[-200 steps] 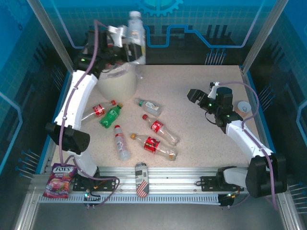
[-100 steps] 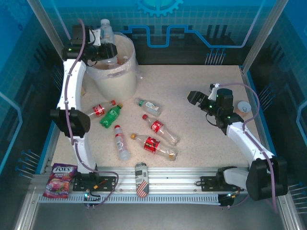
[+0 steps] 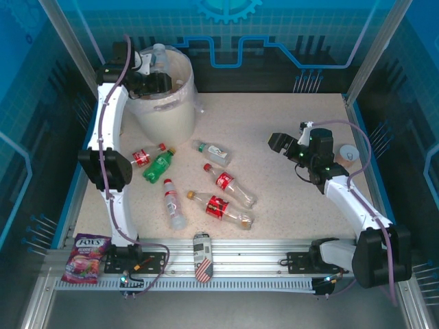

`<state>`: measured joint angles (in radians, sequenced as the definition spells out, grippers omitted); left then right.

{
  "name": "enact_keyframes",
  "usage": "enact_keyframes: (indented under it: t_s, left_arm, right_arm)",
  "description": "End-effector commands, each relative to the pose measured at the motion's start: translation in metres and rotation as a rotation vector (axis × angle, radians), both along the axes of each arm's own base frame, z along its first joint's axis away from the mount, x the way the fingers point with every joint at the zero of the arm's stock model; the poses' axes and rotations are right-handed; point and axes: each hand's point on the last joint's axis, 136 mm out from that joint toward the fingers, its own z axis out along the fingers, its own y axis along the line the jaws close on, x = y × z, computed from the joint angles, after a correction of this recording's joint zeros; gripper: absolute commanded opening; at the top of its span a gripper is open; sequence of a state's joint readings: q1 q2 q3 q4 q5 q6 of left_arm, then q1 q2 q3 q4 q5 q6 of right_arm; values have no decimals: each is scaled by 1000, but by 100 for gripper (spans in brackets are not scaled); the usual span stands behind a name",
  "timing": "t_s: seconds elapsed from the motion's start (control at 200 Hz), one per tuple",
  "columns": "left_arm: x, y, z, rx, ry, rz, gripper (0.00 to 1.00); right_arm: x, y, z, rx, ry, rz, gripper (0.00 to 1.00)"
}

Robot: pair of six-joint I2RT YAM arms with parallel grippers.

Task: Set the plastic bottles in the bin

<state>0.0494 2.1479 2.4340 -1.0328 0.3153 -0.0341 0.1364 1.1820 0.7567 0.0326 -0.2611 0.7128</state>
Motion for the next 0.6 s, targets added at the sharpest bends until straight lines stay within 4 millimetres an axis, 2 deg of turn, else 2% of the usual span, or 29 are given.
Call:
enact_keyframes:
  t_s: [0.0,0.185,0.435,0.595]
  left_arm:
    - [0,-6,-4,-16,12,-46,78]
    - [0,-6,0,-10,-5,-53,87]
    - [4,-7,13,-18,-49,-51,89]
    - [-2,-5,34,-2,-94,-45,89]
  right_arm:
    - [-2,-7,-1,-27,-8,-16,90]
    - [-2,-8,-2,-31,-5,-16,90]
    - [1,-6,1,-28,-8,-10,90]
    - [2,-4,4,-48,-9,1,90]
